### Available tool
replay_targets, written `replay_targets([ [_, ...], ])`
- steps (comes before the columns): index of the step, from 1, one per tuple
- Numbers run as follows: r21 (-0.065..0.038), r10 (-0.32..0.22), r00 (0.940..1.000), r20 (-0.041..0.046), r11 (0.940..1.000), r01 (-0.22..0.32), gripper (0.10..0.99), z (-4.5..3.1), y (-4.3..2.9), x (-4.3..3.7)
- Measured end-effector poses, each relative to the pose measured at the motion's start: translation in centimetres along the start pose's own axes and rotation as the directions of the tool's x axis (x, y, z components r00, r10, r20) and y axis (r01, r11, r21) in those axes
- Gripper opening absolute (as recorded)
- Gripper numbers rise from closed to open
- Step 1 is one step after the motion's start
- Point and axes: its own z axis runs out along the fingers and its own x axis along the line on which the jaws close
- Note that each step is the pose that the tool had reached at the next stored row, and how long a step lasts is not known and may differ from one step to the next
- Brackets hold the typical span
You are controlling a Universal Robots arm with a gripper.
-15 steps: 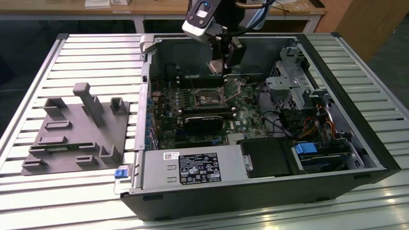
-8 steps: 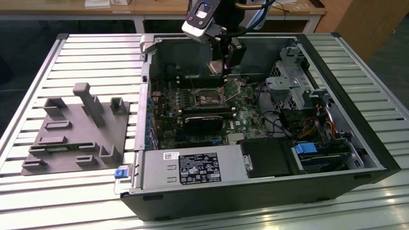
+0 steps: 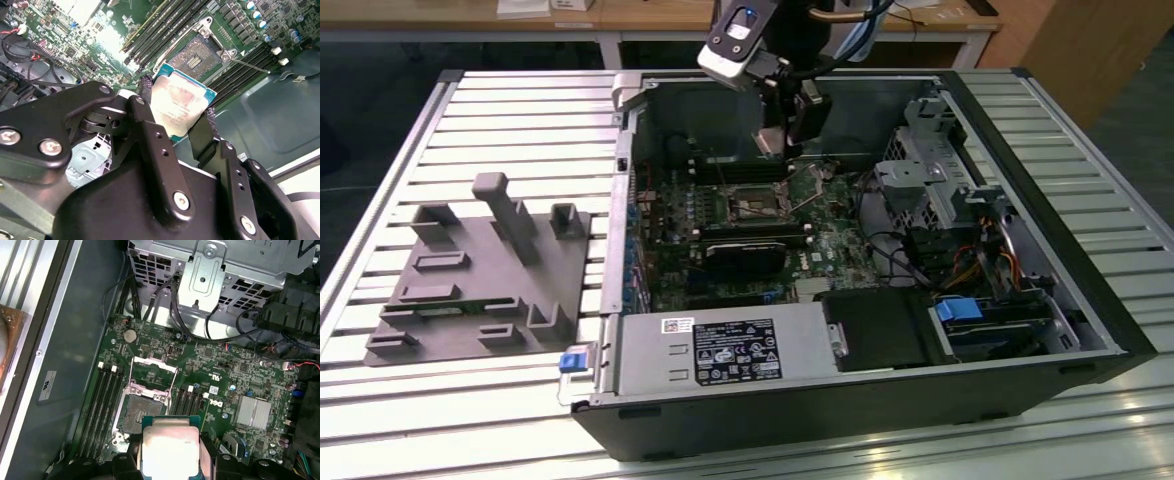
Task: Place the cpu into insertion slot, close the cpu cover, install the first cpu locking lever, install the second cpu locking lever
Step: 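Place the cpu into insertion slot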
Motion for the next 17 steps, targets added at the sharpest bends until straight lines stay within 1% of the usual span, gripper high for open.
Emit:
replay_targets([
  [17, 0.001, 0.056, 0.9984, 0.0042, 0.9984, -0.056, 0.541, 0.36, -0.03, 0.0],
])
